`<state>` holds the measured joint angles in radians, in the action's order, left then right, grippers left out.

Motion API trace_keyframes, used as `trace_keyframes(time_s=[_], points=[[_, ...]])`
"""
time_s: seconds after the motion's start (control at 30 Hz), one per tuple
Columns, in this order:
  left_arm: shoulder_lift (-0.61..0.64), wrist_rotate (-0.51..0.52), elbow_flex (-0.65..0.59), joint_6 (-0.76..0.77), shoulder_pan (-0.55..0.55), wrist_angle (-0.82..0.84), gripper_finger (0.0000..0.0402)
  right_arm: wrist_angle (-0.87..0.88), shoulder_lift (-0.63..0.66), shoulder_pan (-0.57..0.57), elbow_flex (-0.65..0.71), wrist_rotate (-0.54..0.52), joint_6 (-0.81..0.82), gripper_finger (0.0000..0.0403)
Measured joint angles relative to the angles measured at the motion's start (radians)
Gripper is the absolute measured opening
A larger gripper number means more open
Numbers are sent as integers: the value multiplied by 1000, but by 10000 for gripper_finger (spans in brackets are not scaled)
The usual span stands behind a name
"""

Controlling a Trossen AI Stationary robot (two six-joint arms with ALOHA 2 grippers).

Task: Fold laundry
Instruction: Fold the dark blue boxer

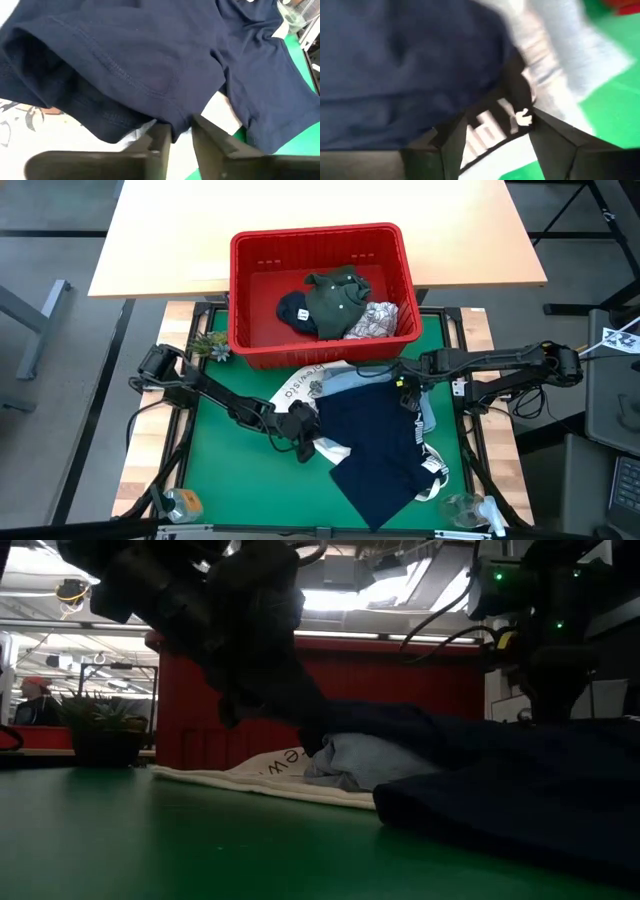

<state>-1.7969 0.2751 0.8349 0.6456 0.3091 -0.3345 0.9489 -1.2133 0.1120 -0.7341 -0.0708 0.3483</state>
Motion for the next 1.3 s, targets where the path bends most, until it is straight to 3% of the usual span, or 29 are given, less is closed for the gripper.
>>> trace_keyframes(time_s=[0.1, 0.2, 0.43, 0.53, 0.63, 0.77, 0.87, 1.0, 1.17, 1.3], points=[[5, -11, 0, 4, 3, 6, 11, 7, 0, 0, 0, 69, -1, 178], [22, -52, 0, 7, 6, 9, 6, 53, 0, 0, -12, 77, -5, 154], [35, -160, 0, 60, 15, 12, 2, 236, 0, 0, -132, -130, -6, 124], [35, -185, 0, 81, 23, 21, 2, 261, 0, 0, -181, -146, -6, 123], [35, -189, 0, 86, 36, 55, 2, 260, 0, -1, -219, -59, -4, 122], [35, -188, 0, 86, 50, 76, 2, 231, 0, -29, -236, 162, -4, 122], [35, -172, 0, 86, 54, 87, 2, 201, 0, -108, -236, 202, 8, 122], [35, -154, 0, 86, 55, 87, 2, 161, 0, -248, -236, 131, 85, 122], [35, -136, 0, 86, 55, 87, 2, 122, 0, -408, -217, -45, 211, 122], [35, -132, 0, 86, 54, 87, 2, 83, 0, -489, -158, -101, 301, 122]])
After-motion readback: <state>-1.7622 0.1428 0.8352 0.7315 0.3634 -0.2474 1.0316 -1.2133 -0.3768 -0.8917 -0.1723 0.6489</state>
